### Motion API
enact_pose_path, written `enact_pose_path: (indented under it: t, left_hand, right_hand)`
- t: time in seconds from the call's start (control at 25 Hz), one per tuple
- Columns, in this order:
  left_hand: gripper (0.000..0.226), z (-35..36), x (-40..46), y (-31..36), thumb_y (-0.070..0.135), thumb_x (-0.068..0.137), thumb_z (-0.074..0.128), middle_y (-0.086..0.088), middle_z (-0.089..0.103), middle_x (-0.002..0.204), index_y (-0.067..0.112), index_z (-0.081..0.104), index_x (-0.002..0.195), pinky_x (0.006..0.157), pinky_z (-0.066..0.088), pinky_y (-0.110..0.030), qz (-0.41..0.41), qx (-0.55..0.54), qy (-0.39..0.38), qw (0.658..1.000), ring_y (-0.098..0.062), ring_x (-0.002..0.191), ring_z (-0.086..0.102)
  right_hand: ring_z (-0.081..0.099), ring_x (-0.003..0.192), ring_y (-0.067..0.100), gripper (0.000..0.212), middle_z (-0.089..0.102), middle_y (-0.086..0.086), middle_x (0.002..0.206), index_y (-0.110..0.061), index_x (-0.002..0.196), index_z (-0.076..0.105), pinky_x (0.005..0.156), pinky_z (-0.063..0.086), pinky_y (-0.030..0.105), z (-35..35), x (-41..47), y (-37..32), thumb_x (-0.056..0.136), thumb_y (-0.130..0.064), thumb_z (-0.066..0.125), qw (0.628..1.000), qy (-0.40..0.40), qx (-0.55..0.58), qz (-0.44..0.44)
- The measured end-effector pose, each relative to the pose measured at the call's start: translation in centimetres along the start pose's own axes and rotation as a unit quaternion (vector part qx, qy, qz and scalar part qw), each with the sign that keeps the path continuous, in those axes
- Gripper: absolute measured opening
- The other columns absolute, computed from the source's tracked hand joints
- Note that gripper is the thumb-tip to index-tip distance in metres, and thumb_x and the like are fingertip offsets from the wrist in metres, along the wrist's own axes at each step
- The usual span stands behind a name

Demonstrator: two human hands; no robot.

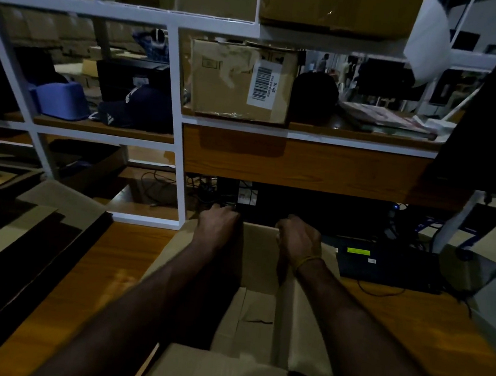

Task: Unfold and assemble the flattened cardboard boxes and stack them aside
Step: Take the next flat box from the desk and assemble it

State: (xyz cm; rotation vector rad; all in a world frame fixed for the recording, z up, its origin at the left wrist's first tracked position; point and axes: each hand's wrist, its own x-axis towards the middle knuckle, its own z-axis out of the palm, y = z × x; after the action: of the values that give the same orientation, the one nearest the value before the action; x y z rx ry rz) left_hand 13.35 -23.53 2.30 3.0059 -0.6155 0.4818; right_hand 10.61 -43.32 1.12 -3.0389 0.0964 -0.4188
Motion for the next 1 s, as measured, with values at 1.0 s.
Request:
enact_pose_path:
  t: [1.0]
  left_hand:
    - [0.054,-5.4,-16.8,-2.0,0.060,0.095,0.040,0.000,0.021,0.161,0.041,0.038,0.145,0.115,0.012,-0.063,0.014,-0.291,-0.154,0.944,-0.029,0.147,0.018]
  right_hand:
    - [0.007,0.151,0.024,0.070,0.009,0.006,0.165,-0.043,0.150,0.032,0.121,0.006,0.046,-6.3,-21.7,-5.1,0.088,-0.070,0.049,0.977,-0.102,0.151,0.115]
